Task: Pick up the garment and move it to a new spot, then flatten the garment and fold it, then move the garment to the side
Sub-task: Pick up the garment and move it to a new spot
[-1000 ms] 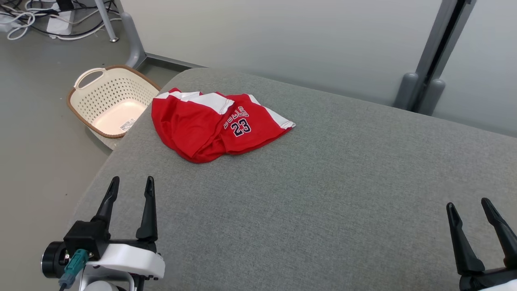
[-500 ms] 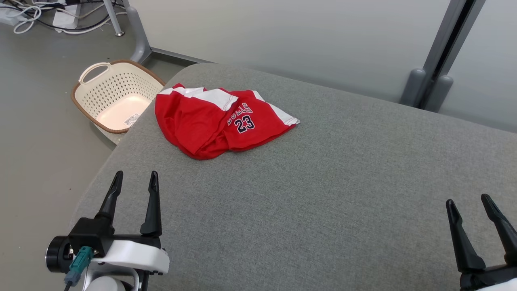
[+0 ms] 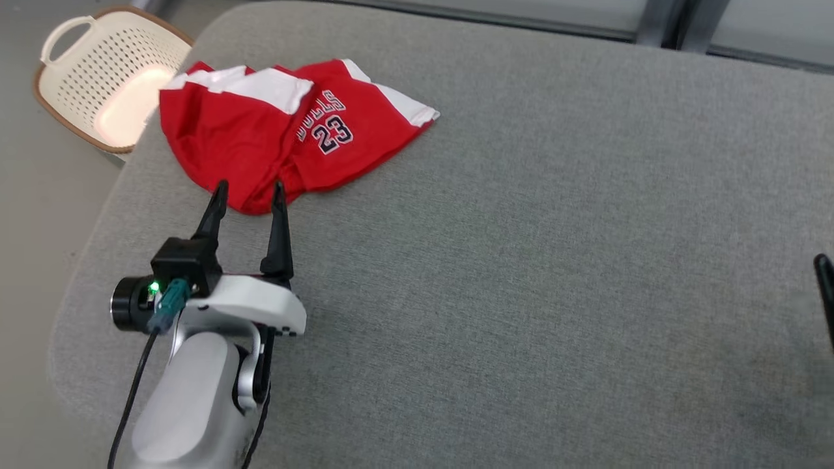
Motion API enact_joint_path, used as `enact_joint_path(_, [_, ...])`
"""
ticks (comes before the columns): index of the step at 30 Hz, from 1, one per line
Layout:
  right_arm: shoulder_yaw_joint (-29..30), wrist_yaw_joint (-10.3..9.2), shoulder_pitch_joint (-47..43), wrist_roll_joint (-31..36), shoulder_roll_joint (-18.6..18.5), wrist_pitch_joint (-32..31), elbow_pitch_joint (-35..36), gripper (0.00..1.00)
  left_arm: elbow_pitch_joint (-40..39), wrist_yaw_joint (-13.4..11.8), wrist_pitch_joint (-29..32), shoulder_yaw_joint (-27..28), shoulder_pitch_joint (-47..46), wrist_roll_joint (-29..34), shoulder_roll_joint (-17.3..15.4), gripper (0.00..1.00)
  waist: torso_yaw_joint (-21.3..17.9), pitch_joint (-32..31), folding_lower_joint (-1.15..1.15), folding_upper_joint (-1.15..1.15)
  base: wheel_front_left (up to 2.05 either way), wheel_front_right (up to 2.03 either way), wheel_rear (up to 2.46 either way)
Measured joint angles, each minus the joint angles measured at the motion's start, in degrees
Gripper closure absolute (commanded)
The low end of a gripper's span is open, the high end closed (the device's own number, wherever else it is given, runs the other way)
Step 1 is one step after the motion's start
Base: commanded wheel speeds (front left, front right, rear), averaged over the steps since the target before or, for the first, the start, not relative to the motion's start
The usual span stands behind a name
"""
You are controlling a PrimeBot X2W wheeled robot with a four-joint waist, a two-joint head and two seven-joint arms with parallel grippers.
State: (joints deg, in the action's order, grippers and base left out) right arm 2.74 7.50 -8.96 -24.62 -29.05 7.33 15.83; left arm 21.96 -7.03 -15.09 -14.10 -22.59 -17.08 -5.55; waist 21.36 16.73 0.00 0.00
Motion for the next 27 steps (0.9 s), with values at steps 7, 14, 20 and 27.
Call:
enact_joint_path(7, [3.5, 0.0, -0.2, -4.2, -5.5, 3.9, -0.5, 0.0, 14.8, 1.0, 1.5, 0.4, -12.6, -2.4, 1.4, 0.0, -3.1, 9.7, 0.0, 0.0, 0.0, 0.0, 0.0])
enact_joint_path(14, [2.8, 0.0, 1.0, -6.1, -8.4, 6.2, -1.8, 0.0, 26.3, 0.1, 3.1, 4.2, -19.9, -7.2, 1.6, 0.0, -6.2, 15.3, 0.0, 0.0, 0.0, 0.0, 0.0])
enact_joint_path(20, [1.7, 0.0, 1.4, -6.7, -8.4, 6.8, -3.6, 0.0, 30.9, 0.1, 1.4, 4.0, -22.4, -6.7, 0.7, 1.0, -7.3, 15.0, 0.0, 0.0, 0.0, 0.0, 0.0])
enact_joint_path(27, [-0.4, 0.0, 2.7, -6.5, -6.5, 7.3, -5.0, 0.0, 22.5, -1.1, 0.2, 5.5, -19.0, -3.5, -1.4, 1.0, -7.5, 11.1, 0.0, 0.0, 0.0, 0.0, 0.0])
